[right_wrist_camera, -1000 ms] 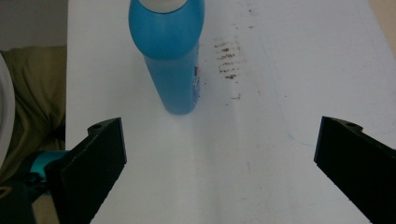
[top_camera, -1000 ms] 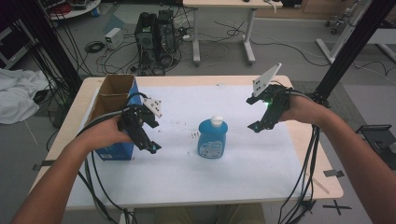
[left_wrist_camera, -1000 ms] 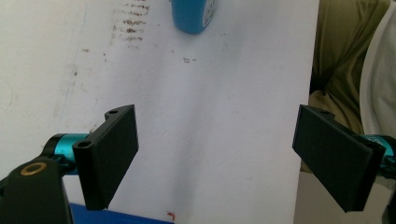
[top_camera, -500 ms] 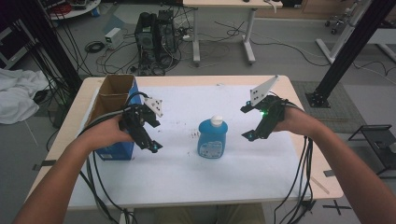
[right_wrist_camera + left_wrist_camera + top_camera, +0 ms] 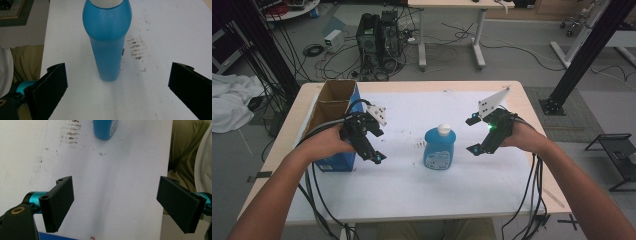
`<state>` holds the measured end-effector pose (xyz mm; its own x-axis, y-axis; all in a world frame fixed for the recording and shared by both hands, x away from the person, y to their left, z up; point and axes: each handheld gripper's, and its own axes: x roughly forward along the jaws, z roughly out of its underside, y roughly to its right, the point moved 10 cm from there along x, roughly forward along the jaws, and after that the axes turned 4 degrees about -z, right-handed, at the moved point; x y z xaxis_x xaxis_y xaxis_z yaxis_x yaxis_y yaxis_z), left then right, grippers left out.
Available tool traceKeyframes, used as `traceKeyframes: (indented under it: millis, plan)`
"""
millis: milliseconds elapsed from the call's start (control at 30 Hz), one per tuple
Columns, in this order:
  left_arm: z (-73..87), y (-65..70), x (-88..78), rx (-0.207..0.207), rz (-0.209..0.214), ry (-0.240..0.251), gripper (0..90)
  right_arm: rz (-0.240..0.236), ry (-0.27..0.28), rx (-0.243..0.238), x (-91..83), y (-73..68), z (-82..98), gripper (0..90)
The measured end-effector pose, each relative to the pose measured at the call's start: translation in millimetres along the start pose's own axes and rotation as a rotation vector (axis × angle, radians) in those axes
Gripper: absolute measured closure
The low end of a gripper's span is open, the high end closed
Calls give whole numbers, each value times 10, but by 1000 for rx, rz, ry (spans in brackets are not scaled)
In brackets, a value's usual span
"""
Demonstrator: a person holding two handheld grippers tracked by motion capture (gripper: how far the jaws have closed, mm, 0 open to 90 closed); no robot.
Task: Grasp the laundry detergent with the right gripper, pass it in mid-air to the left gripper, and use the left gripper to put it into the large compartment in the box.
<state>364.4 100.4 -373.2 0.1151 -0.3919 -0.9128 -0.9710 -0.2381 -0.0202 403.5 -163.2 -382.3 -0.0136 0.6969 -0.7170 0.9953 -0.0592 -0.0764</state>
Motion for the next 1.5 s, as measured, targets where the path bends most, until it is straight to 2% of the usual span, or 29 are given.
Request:
traceKeyframes:
  millis: [67, 200, 233, 267, 300, 433, 533, 567, 600, 633, 667, 733, 767, 833, 933, 1067, 1100, 1167, 1200, 1300, 1333, 1400, 1500]
  plan:
    - [14, -10, -8, 18, 4, -15, 144, 0, 10, 2, 17, -5, 4, 12]
    - [0, -6, 8, 7, 4, -4, 144, -4, 22, -6, 50, -6, 7, 12]
    - [8, -15, 5, 19, 3, -14, 144, 0, 21, 15, 58, -13, 14, 12]
    - [3, -13, 10, 14, 3, -9, 145, -4, 26, 30, 76, -22, 15, 12]
    - [5, -16, 10, 14, -1, -11, 145, -8, 38, 2, 94, -5, 0, 12]
    - [12, -20, 9, 19, 2, -13, 144, -10, 31, 29, 138, -19, 2, 12]
    - [20, -20, 10, 17, 5, -19, 145, -16, 46, 15, 190, -7, -22, 12]
    - [-8, 6, 33, -25, 3, 11, 145, -13, 36, 32, 200, -15, -15, 12]
    - [-8, 3, 37, -24, -1, 13, 144, -22, 46, 0, 226, -1, -30, 12]
    - [-8, 3, 37, -24, -1, 13, 145, -22, 46, 0, 226, -1, -30, 12]
    - [21, -24, 18, 21, 0, -17, 145, -24, 44, 17, 241, -12, -34, 12]
    - [-7, -2, 34, -20, -1, 13, 145, -27, 49, 2, 283, 6, -44, 12]
    - [24, -22, 14, 21, 4, -17, 145, -29, 47, 7, 294, 6, -46, 12]
    - [20, -23, 22, 7, -1, -10, 145, -26, 53, 8, 317, 16, -55, 12]
    - [33, -35, 17, 20, -2, -19, 145, -29, 56, 13, 354, 17, -64, 12]
    - [38, -37, 26, 13, -1, -15, 145, -34, 67, 24, 401, 24, -58, 12]
    - [25, -23, 39, -5, 1, 2, 145, -32, 74, 22, 415, 34, -58, 12]
    - [27, -23, 46, -8, 2, 3, 144, -36, 77, 29, 437, 32, -46, 12]
    - [32, -26, 46, -3, 2, -1, 144, -36, 83, 22, 450, 41, -45, 12]
    - [32, -29, 48, -3, 1, 0, 145, -38, 86, 40, 485, 41, -30, 12]
    - [48, -40, 37, 18, 4, -15, 145, -41, 91, 28, 500, 49, -30, 12]
    - [37, -34, 50, 2, 2, -1, 144, -38, 90, 42, 518, 39, -30, 12]
    - [51, -38, 46, 14, 8, -15, 144, -44, 92, 37, 545, 29, -36, 12]
